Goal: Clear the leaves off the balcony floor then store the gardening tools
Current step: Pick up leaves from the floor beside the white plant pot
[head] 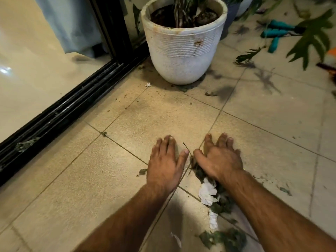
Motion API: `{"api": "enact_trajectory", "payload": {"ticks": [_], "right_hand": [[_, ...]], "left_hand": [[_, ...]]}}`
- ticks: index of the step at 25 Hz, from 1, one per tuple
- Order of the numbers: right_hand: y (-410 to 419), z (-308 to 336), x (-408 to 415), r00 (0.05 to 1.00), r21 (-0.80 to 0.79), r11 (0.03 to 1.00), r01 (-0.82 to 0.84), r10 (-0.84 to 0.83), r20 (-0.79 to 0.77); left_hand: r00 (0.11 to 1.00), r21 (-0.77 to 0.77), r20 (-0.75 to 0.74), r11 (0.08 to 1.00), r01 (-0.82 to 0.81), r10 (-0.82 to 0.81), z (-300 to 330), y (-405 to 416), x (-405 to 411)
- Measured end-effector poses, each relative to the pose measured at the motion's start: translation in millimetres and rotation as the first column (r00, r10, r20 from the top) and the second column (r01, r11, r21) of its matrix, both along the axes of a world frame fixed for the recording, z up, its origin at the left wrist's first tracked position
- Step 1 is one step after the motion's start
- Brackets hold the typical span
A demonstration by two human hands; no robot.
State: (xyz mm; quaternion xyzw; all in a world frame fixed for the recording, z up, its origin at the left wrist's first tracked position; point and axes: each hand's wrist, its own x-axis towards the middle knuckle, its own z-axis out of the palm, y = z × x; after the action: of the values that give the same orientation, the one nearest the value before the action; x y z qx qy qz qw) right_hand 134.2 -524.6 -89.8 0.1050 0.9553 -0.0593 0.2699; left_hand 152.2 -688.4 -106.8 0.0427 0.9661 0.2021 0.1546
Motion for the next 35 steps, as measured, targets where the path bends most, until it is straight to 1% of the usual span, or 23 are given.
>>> {"api": "enact_trajectory", "payload": {"ticks": [2,3,4,5,6,7,8,10,13,16,18,20,22,24,27,29,31,32,33,35], "right_hand": [[-1.0,10.2,-1.0,0.999,-0.029,0.999,0.032,-0.031,0.033],[-3.5,14.6,2.0,0.999,-0.037,0.999,0.032,-0.031,0.009],[-6.5,16.2,8.2,0.999,-0.046,0.999,0.014,-0.016,-0.042],[-9.3,16.4,18.7,0.996,-0.052,0.998,-0.019,0.014,-0.091],[-11.4,14.5,30.9,0.99,-0.054,0.997,-0.063,0.056,-0.126],[-13.3,11.2,42.8,0.985,-0.055,0.992,-0.113,0.104,-0.141],[-12.0,10.2,53.5,0.979,-0.045,0.986,-0.159,0.152,-0.132],[-2.2,16.3,64.2,0.968,-0.023,0.97,-0.24,0.238,-0.082],[17.5,44.9,66.9,0.955,-0.026,0.955,-0.294,0.295,0.029],[37.9,66.3,69.5,0.944,0.05,0.943,-0.329,0.326,0.054],[50.3,68.2,77.1,0.954,0.06,0.954,-0.295,0.291,0.065],[59.6,61.8,89.0,0.975,0.003,0.979,-0.205,0.204,0.086],[66.3,51.5,102.0,0.985,-0.092,0.99,-0.107,0.118,0.123],[70.0,42.8,115.2,0.984,-0.166,0.983,-0.084,0.108,0.14],[75.2,33.2,132.0,0.983,-0.215,0.964,-0.159,0.176,0.062],[81.7,34.2,137.8,0.981,-0.232,0.953,-0.192,0.193,-0.019],[87.7,37.6,139.3,0.982,-0.208,0.96,-0.185,0.172,-0.082],[89.8,39.0,139.2,0.985,-0.183,0.97,-0.162,0.149,-0.083],[89.8,40.0,139.2,0.991,-0.163,0.978,-0.13,0.123,-0.051],[84.6,42.0,140.6,0.994,-0.146,0.986,-0.085,0.094,0.052]], "left_hand": [[0.997,0.01,-0.033,0.997,0.076,-0.076,7.7,1.8,13.6],[0.995,-0.024,-0.071,0.997,0.072,-0.074,9.6,-5.4,10.6],[0.996,-0.073,-0.08,0.997,0.029,-0.035,10.6,-16.0,6.2],[0.998,-0.125,-0.045,0.991,-0.049,0.043,11.5,-27.9,3.5],[0.992,-0.15,0.021,0.981,-0.124,0.128,11.6,-38.7,4.0],[0.981,-0.146,0.08,0.976,-0.163,0.176,9.7,-46.4,9.8],[0.981,-0.13,0.106,0.98,-0.15,0.164,9.0,-47.1,21.5],[0.991,-0.086,0.109,0.994,-0.07,0.08,11.5,-33.0,52.2],[0.991,-0.045,0.128,0.998,0.038,-0.032,20.1,-4.0,79.8],[0.986,-0.02,0.13,0.994,0.11,-0.106,31.9,21.9,85.4],[0.963,-0.054,0.149,0.971,0.235,-0.224,34.0,37.8,84.0],[0.923,-0.08,0.212,0.935,0.345,-0.322,33.9,50.2,77.4],[0.893,-0.1,0.271,0.912,0.397,-0.359,29.5,56.0,70.3],[0.882,-0.126,0.291,0.9,0.418,-0.37,24.8,56.4,69.5],[0.871,-0.164,0.21,0.863,0.479,-0.443,22.5,51.0,80.1],[0.875,-0.124,0.113,0.867,0.483,-0.471,26.6,44.8,83.2],[0.882,-0.098,0.03,0.877,0.471,-0.471,31.8,36.2,82.2],[0.892,-0.087,0.0,0.889,0.45,-0.452,32.9,31.2,81.2],[0.906,-0.071,-0.01,0.904,0.422,-0.424,33.1,26.7,80.2],[0.925,-0.015,0.0,0.925,0.38,-0.381,36.2,20.7,77.8]]}}
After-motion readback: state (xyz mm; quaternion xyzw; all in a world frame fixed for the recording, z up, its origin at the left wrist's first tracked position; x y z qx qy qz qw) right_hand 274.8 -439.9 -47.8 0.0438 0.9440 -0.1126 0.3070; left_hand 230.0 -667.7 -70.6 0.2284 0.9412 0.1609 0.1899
